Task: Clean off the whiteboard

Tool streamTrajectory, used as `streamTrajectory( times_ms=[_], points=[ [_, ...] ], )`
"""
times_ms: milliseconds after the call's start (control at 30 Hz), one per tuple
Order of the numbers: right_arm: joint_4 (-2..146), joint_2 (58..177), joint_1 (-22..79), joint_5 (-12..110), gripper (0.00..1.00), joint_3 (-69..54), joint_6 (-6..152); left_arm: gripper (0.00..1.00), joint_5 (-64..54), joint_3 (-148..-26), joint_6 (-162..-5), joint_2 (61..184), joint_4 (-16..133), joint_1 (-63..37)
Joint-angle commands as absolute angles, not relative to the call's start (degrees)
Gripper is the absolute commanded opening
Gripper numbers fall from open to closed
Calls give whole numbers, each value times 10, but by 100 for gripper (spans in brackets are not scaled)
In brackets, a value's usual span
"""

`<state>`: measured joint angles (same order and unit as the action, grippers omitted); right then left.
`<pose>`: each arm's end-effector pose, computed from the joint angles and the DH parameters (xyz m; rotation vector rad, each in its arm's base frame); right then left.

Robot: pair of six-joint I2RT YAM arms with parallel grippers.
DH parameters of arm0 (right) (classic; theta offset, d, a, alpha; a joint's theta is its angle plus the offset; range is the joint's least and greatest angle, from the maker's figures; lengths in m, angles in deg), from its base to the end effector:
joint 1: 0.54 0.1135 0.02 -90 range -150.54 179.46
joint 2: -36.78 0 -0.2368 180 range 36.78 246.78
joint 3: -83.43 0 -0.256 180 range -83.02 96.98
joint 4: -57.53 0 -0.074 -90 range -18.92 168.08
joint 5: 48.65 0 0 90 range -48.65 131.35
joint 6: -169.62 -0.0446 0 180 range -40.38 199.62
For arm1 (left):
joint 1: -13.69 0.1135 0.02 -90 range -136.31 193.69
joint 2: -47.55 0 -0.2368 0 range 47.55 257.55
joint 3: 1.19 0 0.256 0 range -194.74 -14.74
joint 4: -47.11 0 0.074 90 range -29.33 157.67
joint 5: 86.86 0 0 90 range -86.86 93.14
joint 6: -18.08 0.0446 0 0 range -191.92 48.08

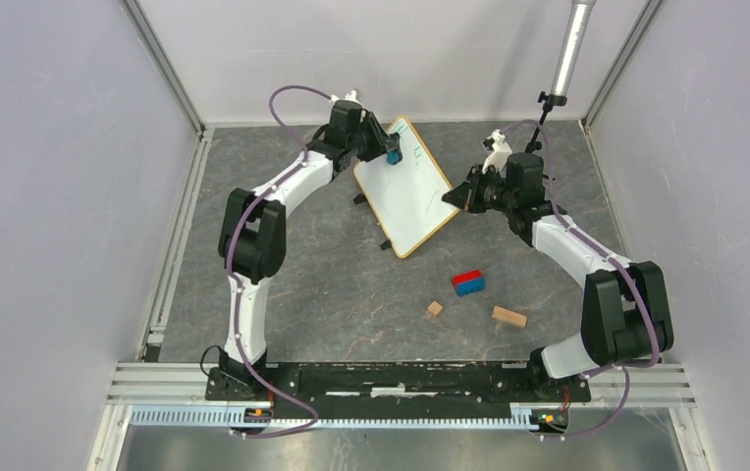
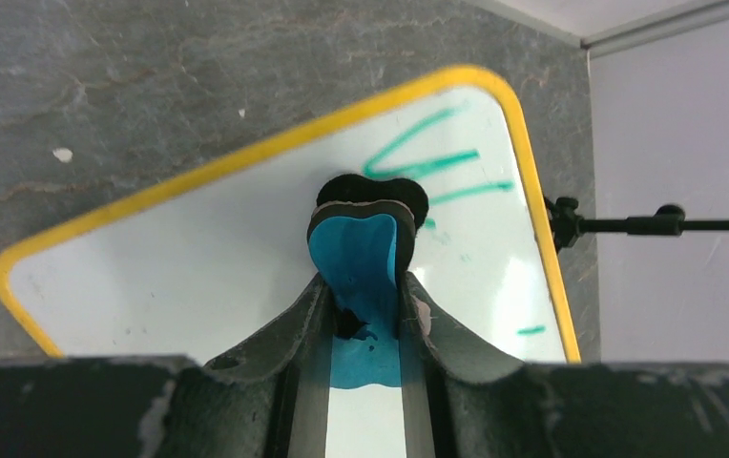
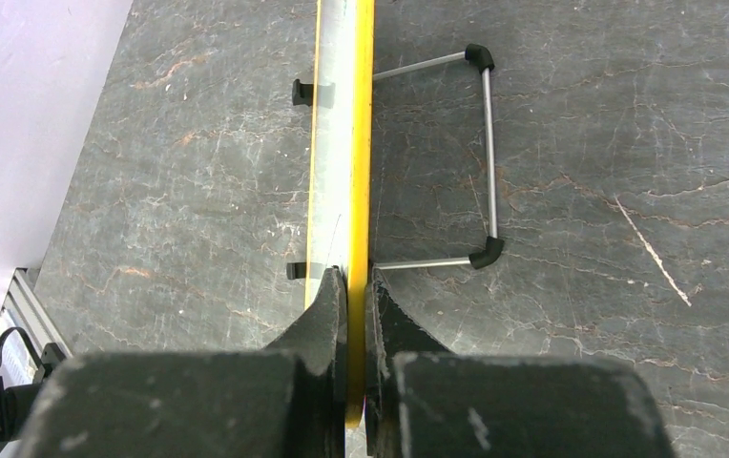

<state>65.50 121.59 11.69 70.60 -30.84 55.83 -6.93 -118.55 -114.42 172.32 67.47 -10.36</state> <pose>0.3287 0.0936 0.2143 -0.1208 2.0971 0.9074 0.4655 -0.2163 0.2201 -0.2338 2.1588 -0.8778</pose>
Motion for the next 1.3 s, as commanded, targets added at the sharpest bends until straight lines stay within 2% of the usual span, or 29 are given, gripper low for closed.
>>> streamTrajectory(
  times_ms=[0,300,467,1033,1133,1267],
  points=[
    [638,1216,138,733,0,-304,624,18,-69,-1149,-1098,1672,680,-158],
    [640,1212,138,730,0,-302,623,15,-78,-1057,-1152,1633,610,-238],
    [638,1208,139,733,0,-305,620,13,-69,-1141,-1133,1672,664,-234],
    [651,1210,153,731,0,-302,626,14,-75,-1349,-1135,1837,701,-113],
    [655,1210,154,731,0,-298,628,14,-87,-1353,-1125,1837,705,-111],
    [658,1209,153,727,0,-298,631,14,-83,-1293,-1114,1796,697,-121]
  ],
)
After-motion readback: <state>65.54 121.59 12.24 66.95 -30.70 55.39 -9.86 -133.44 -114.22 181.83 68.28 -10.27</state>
